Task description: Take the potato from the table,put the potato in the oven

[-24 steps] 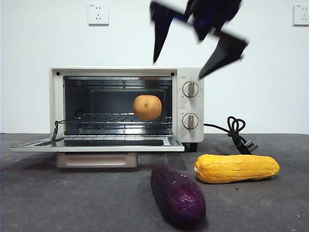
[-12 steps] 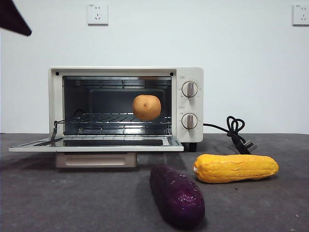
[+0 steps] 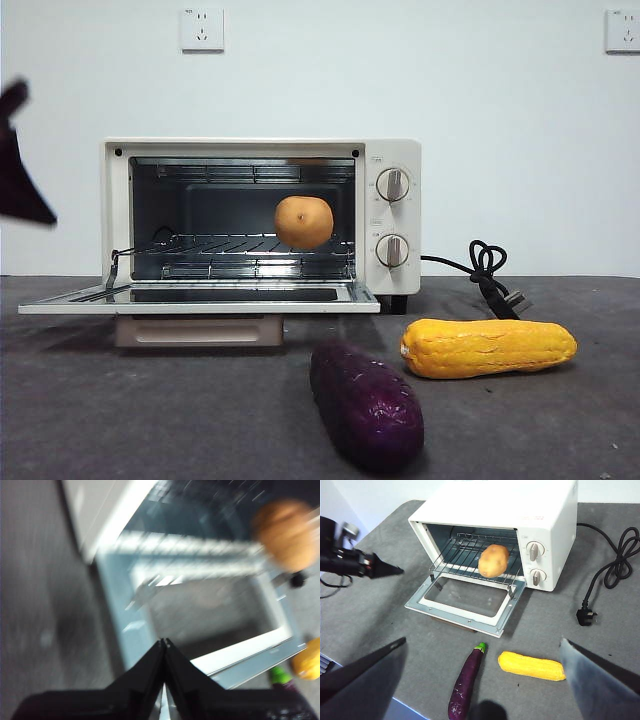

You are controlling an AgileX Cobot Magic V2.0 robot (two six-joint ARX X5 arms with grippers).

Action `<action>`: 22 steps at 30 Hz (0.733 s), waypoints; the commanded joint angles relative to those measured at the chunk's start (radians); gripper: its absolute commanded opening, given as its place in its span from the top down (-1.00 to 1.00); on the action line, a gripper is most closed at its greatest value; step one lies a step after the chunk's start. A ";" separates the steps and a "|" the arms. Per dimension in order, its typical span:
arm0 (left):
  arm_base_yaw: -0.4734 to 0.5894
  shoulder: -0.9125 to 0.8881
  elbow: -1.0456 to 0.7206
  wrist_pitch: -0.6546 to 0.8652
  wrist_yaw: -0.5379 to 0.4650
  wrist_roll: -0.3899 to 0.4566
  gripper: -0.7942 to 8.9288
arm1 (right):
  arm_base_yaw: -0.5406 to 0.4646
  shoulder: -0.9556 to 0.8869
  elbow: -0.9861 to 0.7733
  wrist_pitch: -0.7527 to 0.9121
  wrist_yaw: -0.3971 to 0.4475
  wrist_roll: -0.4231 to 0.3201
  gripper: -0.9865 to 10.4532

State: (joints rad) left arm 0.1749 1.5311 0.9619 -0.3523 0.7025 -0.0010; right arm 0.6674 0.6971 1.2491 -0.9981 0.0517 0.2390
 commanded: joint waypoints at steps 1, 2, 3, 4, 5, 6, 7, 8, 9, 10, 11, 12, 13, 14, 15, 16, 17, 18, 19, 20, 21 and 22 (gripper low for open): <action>0.005 0.068 -0.007 0.015 0.002 0.009 0.85 | 0.002 -0.002 -0.002 -0.010 0.000 0.007 -0.05; 0.008 0.085 -0.007 0.024 0.001 0.009 0.85 | 0.002 -0.002 -0.002 -0.015 0.000 0.007 -0.05; 0.010 0.095 -0.007 0.030 -0.002 0.009 0.85 | 0.002 -0.002 -0.002 -0.022 0.000 0.007 -0.05; 0.010 0.106 -0.007 0.042 -0.010 0.008 0.85 | 0.002 -0.002 -0.002 -0.029 0.000 0.007 -0.05; 0.010 0.111 -0.007 0.047 -0.022 0.009 0.85 | 0.002 -0.002 -0.002 -0.032 0.000 0.007 -0.05; 0.010 0.117 -0.007 0.053 -0.041 0.009 0.85 | 0.002 -0.002 -0.002 -0.033 0.000 0.007 -0.05; 0.010 0.122 -0.007 0.055 -0.060 0.009 0.85 | 0.002 -0.002 -0.002 -0.032 0.001 0.008 -0.05; 0.010 0.128 -0.007 0.058 -0.071 0.009 0.85 | 0.002 -0.002 -0.002 -0.030 0.001 0.009 -0.05; 0.010 0.138 -0.007 0.060 -0.072 0.011 0.85 | 0.002 -0.002 -0.002 -0.029 0.002 0.013 -0.05; 0.010 0.150 -0.007 0.060 -0.073 0.015 0.85 | 0.002 -0.002 -0.002 -0.029 0.003 0.014 -0.05; 0.010 0.162 -0.008 0.058 -0.072 0.019 0.85 | 0.002 -0.002 -0.002 -0.029 0.003 0.014 -0.05; 0.010 0.177 -0.008 0.055 -0.072 0.023 0.85 | 0.002 -0.002 -0.002 -0.029 0.003 0.014 -0.05; 0.008 0.194 -0.008 0.053 -0.071 0.025 0.85 | 0.002 -0.002 -0.002 -0.029 0.003 0.014 -0.05; 0.006 0.207 -0.008 0.051 -0.070 0.028 0.85 | 0.002 -0.002 -0.002 -0.029 0.003 0.014 -0.05; 0.001 0.221 -0.008 0.051 -0.069 0.028 0.85 | 0.002 -0.002 -0.002 -0.028 0.003 0.014 -0.05; -0.002 0.233 -0.008 0.052 -0.069 0.031 0.85 | 0.002 -0.002 -0.002 -0.028 0.003 0.014 -0.05; -0.006 0.241 -0.008 0.052 -0.068 0.031 0.85 | 0.002 -0.002 -0.002 -0.028 0.003 0.014 -0.05; -0.010 0.246 -0.008 0.053 -0.067 0.034 0.85 | 0.002 -0.002 -0.002 -0.028 0.004 0.014 -0.05; -0.015 0.249 -0.008 0.055 -0.066 0.037 0.85 | 0.002 -0.001 -0.002 -0.028 0.007 0.014 -0.05; -0.019 0.249 -0.008 0.055 -0.067 0.039 0.85 | 0.002 -0.001 -0.002 -0.028 0.007 0.014 -0.05; -0.023 0.249 -0.008 0.056 -0.062 0.039 0.85 | 0.002 -0.001 -0.002 -0.028 0.008 0.014 -0.05; -0.026 0.249 -0.008 0.056 -0.049 0.040 0.85 | 0.002 -0.001 -0.002 -0.028 0.008 0.014 -0.05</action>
State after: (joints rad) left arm 0.1539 1.7752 0.9607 -0.3008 0.6418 0.0193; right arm 0.6674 0.6971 1.2491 -1.0325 0.0555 0.2466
